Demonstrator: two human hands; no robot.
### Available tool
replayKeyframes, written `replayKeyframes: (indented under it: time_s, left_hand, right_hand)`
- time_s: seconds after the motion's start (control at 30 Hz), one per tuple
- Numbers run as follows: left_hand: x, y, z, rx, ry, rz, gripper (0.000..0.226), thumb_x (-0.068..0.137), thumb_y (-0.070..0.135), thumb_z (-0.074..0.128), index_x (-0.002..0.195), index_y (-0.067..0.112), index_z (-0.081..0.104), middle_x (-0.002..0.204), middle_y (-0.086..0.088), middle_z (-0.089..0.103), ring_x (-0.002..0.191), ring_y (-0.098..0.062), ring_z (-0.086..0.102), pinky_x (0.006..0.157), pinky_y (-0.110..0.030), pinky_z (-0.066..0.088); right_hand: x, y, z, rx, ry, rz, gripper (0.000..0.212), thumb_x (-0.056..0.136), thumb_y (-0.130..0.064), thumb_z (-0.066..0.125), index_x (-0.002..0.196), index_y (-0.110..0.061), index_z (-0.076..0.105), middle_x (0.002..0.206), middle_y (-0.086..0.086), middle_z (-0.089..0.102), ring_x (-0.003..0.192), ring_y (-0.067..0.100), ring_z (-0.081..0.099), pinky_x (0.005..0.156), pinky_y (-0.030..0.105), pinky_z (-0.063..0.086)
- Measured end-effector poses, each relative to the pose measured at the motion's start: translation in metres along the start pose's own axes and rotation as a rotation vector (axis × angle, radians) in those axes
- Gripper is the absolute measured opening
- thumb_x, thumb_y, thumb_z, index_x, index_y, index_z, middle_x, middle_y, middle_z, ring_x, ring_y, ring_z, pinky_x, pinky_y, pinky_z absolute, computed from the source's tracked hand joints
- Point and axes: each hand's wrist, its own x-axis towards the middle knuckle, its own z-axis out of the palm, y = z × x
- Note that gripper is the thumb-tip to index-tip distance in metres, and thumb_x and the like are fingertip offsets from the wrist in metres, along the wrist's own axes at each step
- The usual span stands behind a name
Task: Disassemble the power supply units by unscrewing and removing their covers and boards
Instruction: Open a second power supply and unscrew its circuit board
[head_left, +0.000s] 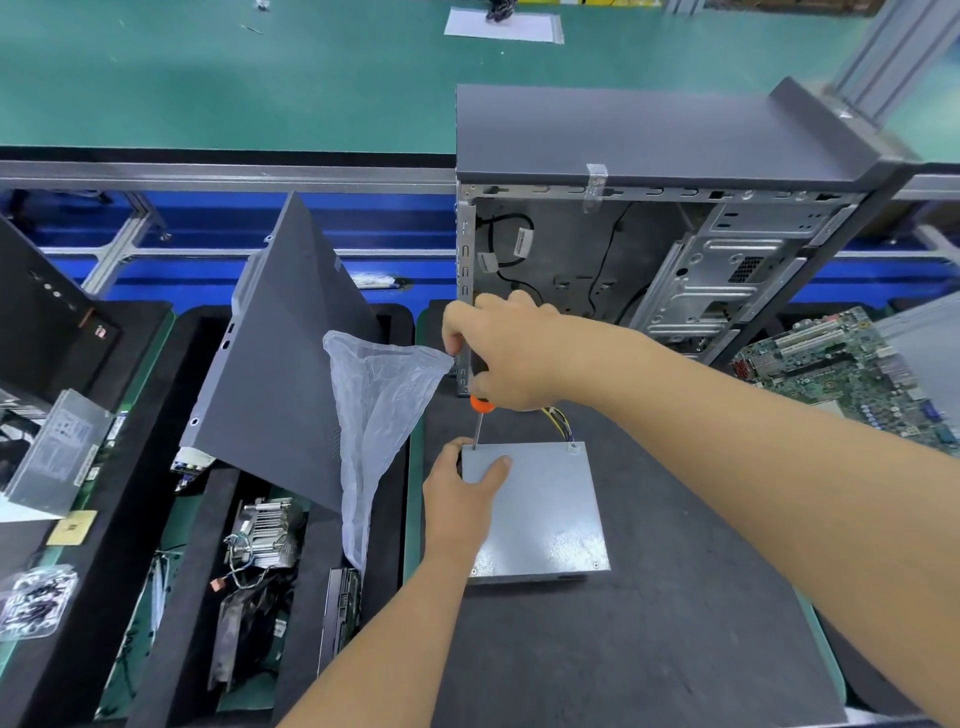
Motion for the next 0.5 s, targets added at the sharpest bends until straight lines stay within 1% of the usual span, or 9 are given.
replayKeyframes:
  time_s: [0.03,0.1,0.13,0.2,0.23,0.27,0.33,0.4,0.5]
  left_hand:
    - [0.000,0.000,0.000,0.003,0.002,0.001,0.034,0.079,0.039,0.081,0.106,0.037,0.060,0.102,0.005,0.066,0.086,-0.009,0.065,0.068,-0.022,0.052]
    - [-0.001,0.002,-0.001,0.013,0.004,0.005,0.033,0.079,0.039,0.081,0.104,0.039,0.059,0.100,0.008,0.066,0.079,0.000,0.063,0.062,-0.016,0.049]
    - [-0.002,0.002,-0.001,0.017,0.005,0.007,0.033,0.080,0.039,0.081,0.104,0.039,0.059,0.100,0.009,0.065,0.078,0.002,0.062,0.060,-0.013,0.047]
    - [-0.001,0.001,0.000,0.021,0.005,0.010,0.032,0.080,0.039,0.081,0.103,0.039,0.059,0.101,0.009,0.065,0.080,0.000,0.062,0.063,-0.016,0.049]
    - [-0.001,0.001,0.000,0.020,0.005,0.011,0.031,0.080,0.039,0.081,0.102,0.040,0.059,0.101,0.009,0.065,0.081,-0.003,0.062,0.065,-0.019,0.051]
    - [-0.001,0.001,0.000,0.019,0.007,0.011,0.031,0.080,0.039,0.081,0.102,0.040,0.059,0.101,0.008,0.065,0.082,-0.006,0.062,0.066,-0.022,0.053]
    - [0.000,-0.001,0.000,0.014,0.013,0.014,0.031,0.080,0.038,0.081,0.102,0.039,0.059,0.101,0.006,0.066,0.086,-0.012,0.064,0.070,-0.029,0.057]
    - [0.001,-0.002,0.000,0.017,0.011,0.020,0.032,0.080,0.039,0.081,0.103,0.037,0.060,0.103,0.005,0.066,0.091,-0.016,0.064,0.076,-0.034,0.058]
    - [0.001,-0.002,0.000,0.023,0.007,0.018,0.034,0.079,0.041,0.081,0.105,0.036,0.060,0.103,0.004,0.065,0.091,-0.015,0.064,0.075,-0.033,0.058]
  right_hand:
    - [0.000,-0.002,0.000,-0.001,-0.009,0.041,0.038,0.092,-0.046,0.060,0.117,-0.026,0.040,0.102,-0.001,0.043,0.101,0.027,0.042,0.072,0.039,0.035]
    - [-0.001,-0.006,-0.001,-0.138,0.003,0.181,0.056,0.091,-0.069,0.047,0.124,-0.025,0.040,0.091,0.000,0.045,0.082,0.025,0.045,0.060,0.036,0.037]
    - [-0.001,-0.008,-0.001,-0.295,0.010,0.201,0.049,0.095,-0.065,0.043,0.128,-0.030,0.040,0.085,0.001,0.044,0.071,0.024,0.042,0.053,0.034,0.034]
    - [0.000,-0.009,-0.003,-0.479,0.031,0.157,0.030,0.103,-0.043,0.045,0.131,-0.034,0.045,0.083,0.003,0.043,0.062,0.022,0.040,0.047,0.033,0.028]
    - [0.001,-0.008,-0.003,-0.466,0.048,0.153,0.023,0.105,-0.038,0.042,0.121,-0.025,0.052,0.082,0.003,0.044,0.060,0.022,0.039,0.047,0.033,0.024]
    - [0.000,-0.008,-0.004,-0.432,0.069,0.158,0.027,0.106,-0.038,0.037,0.108,-0.017,0.053,0.080,0.002,0.042,0.058,0.021,0.037,0.048,0.032,0.021]
    - [0.000,-0.003,-0.003,-0.378,0.111,0.136,0.031,0.106,-0.039,0.033,0.107,-0.012,0.050,0.075,0.001,0.034,0.059,0.022,0.036,0.048,0.031,0.018]
    - [-0.001,0.001,-0.002,-0.336,0.117,0.083,0.029,0.104,-0.038,0.040,0.115,-0.011,0.045,0.076,0.002,0.036,0.058,0.022,0.038,0.047,0.031,0.021]
    - [-0.002,0.007,-0.001,-0.122,0.095,0.011,0.027,0.095,-0.032,0.058,0.107,-0.014,0.041,0.096,0.008,0.053,0.071,0.027,0.054,0.055,0.036,0.044]
